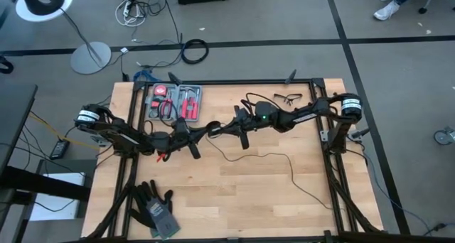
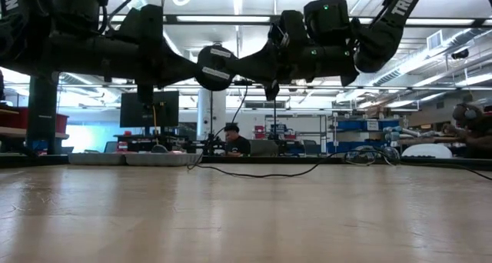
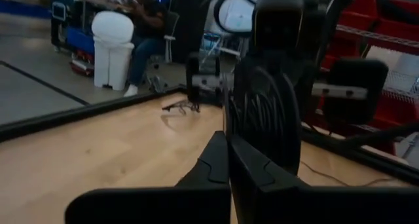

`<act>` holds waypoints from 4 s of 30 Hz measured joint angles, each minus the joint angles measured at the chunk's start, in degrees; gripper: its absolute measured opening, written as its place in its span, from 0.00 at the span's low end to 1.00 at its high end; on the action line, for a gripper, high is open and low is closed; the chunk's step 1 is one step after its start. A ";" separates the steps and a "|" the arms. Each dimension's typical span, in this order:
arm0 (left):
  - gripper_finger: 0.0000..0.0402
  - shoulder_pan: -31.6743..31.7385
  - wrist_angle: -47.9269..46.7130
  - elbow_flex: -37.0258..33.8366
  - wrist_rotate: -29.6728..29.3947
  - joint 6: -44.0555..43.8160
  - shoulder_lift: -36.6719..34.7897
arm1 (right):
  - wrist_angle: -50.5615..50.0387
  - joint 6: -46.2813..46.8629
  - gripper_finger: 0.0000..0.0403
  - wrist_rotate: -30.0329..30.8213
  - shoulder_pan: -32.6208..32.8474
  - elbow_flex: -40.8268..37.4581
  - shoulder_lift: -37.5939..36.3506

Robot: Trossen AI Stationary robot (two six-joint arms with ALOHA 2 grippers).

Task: Coil cords
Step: Coil the black wire on the black spool

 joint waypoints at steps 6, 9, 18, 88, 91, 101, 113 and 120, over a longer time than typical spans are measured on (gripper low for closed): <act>0.00 0.16 -1.61 0.05 1.49 -1.82 0.00 | -1.73 -1.02 0.00 0.22 -0.43 0.02 -1.08; 0.00 0.24 -1.65 -0.02 2.45 -2.19 0.01 | -1.67 -1.08 0.00 -0.16 -0.47 0.02 -1.08; 0.00 1.84 -3.40 -0.02 5.20 -6.36 0.02 | -1.62 -1.66 0.00 -0.17 -0.47 0.02 -1.08; 0.00 4.52 -4.45 10.49 -12.31 1.01 0.04 | 11.59 -0.59 0.11 34.59 9.76 -12.99 5.00; 0.00 4.48 -5.07 10.49 -11.98 0.99 0.04 | 12.45 -5.86 0.11 34.49 8.75 -8.64 6.70; 0.00 4.39 -4.74 10.48 -9.03 1.28 0.04 | 14.29 -7.55 0.21 34.52 4.14 -5.72 6.88; 0.00 4.39 -4.96 10.47 -8.88 1.69 0.04 | 17.59 -7.64 0.28 33.09 3.20 -5.73 6.85; 0.00 4.39 -5.27 10.47 -8.89 1.82 0.04 | 15.85 -8.57 0.28 31.32 4.06 -5.73 6.85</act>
